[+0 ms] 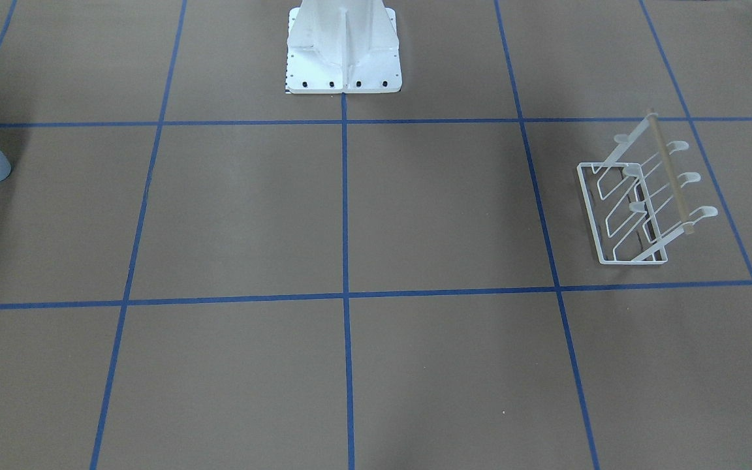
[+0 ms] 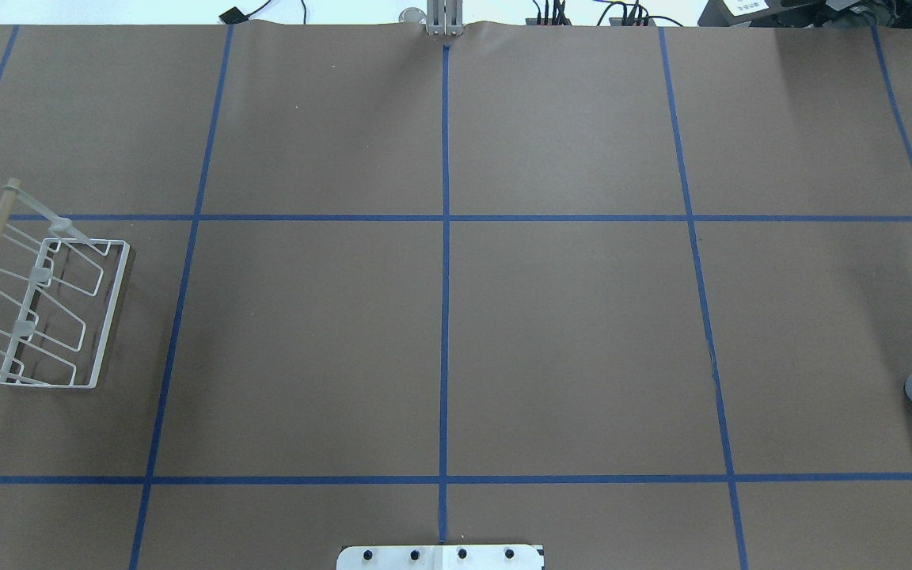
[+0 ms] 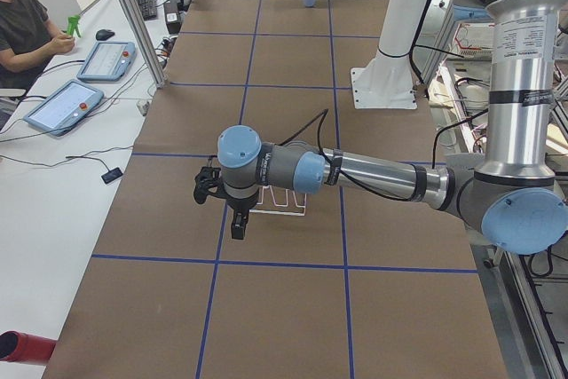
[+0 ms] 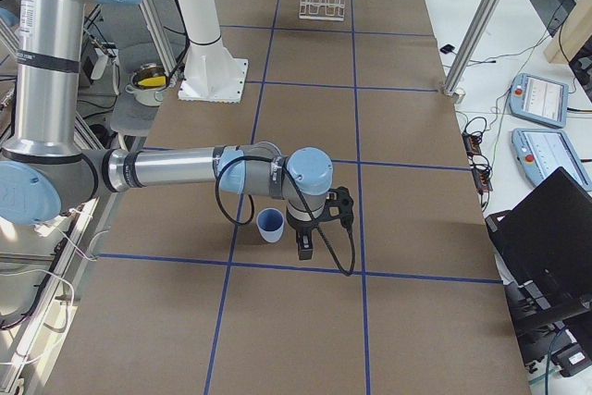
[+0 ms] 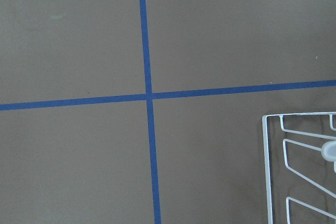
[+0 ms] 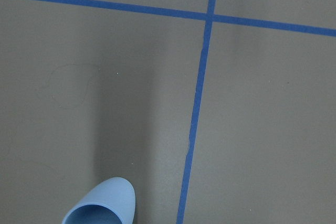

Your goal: Hang cup on cup holder

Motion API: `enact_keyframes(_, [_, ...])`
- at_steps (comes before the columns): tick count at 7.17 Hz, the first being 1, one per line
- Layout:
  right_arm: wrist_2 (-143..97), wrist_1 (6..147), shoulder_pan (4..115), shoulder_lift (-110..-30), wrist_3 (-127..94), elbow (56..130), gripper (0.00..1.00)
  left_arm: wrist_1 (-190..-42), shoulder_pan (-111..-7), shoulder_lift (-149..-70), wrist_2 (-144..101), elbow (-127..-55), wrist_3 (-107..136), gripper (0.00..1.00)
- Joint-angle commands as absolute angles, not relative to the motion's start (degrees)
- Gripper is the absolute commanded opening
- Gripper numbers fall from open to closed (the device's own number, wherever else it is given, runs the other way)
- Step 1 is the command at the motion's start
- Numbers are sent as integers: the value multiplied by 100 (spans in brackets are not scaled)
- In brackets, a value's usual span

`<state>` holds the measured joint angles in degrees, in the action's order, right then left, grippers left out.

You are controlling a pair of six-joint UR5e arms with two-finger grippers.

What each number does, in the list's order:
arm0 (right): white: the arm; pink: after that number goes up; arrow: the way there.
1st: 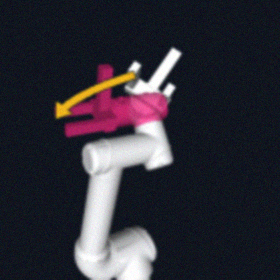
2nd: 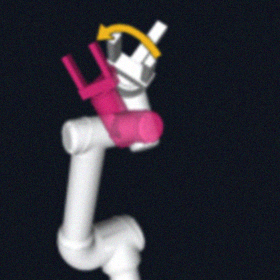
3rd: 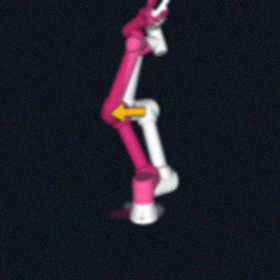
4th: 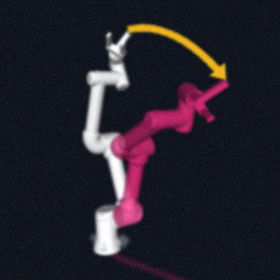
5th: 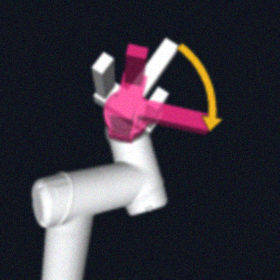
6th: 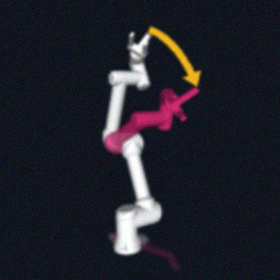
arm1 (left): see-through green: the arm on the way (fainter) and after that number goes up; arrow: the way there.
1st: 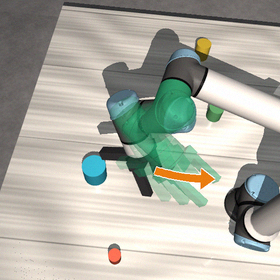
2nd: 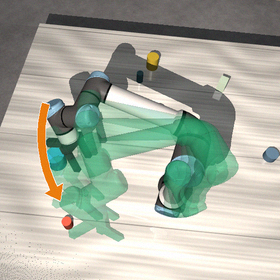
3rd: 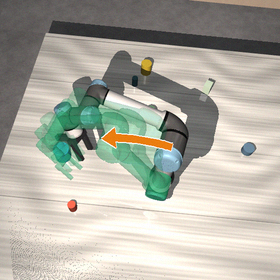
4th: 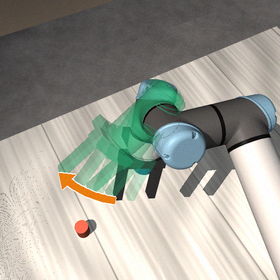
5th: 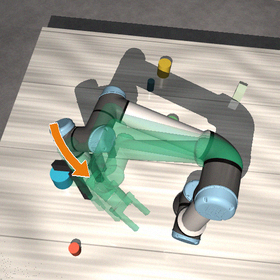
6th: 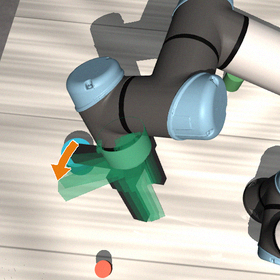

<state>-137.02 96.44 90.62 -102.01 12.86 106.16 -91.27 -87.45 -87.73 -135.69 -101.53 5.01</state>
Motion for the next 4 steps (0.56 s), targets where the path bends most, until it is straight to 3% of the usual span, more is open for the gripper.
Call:
enact_keyframes(1, [-13772,8695,8555,-10670,813,10652,100,-9123,-8745,-8736,-13570,-10160,501,98])
enact_keyframes(4, [-13781,8185,7842,-10731,266,10670,100,-9114,-8745,-8736,-13570,-10151,501,98])
